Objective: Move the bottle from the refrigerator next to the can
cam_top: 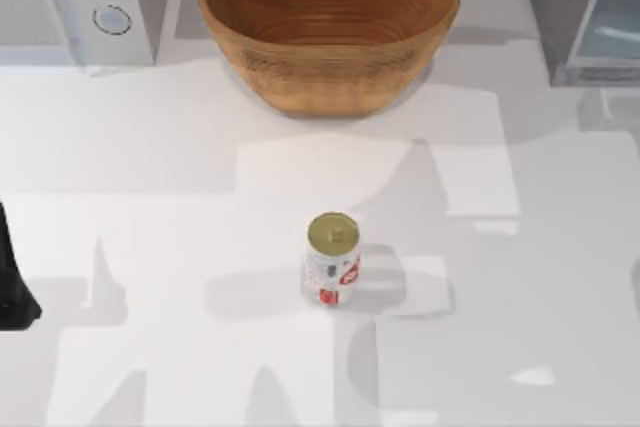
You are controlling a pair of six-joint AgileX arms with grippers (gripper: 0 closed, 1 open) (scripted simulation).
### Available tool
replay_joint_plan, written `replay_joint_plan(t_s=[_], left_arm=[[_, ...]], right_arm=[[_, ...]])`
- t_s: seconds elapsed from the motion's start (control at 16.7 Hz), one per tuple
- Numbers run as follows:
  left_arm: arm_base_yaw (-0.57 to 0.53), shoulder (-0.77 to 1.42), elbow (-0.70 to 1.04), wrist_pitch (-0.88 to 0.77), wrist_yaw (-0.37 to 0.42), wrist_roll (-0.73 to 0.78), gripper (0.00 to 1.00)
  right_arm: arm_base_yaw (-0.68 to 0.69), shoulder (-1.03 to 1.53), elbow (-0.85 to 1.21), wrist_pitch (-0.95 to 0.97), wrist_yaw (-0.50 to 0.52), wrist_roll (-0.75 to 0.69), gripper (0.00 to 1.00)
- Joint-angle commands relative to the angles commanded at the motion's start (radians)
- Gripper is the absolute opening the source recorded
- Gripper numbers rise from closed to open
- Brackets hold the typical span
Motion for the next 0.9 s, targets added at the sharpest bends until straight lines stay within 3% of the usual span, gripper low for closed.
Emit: replay_joint_plan(t_s=[0.42,0.9], left_arm=[[0.000,0.000,0.000,0.000,0.000,0.000,1.00],[0.000,0.000,0.000,0.000,0.000,0.000,1.00]], right_arm=[[-0.057,0.556,0.241,0.304,-0.046,-0.002,1.00],[-0.062,0.640,0.281,0.356,-0.053,-0.002,1.00]])
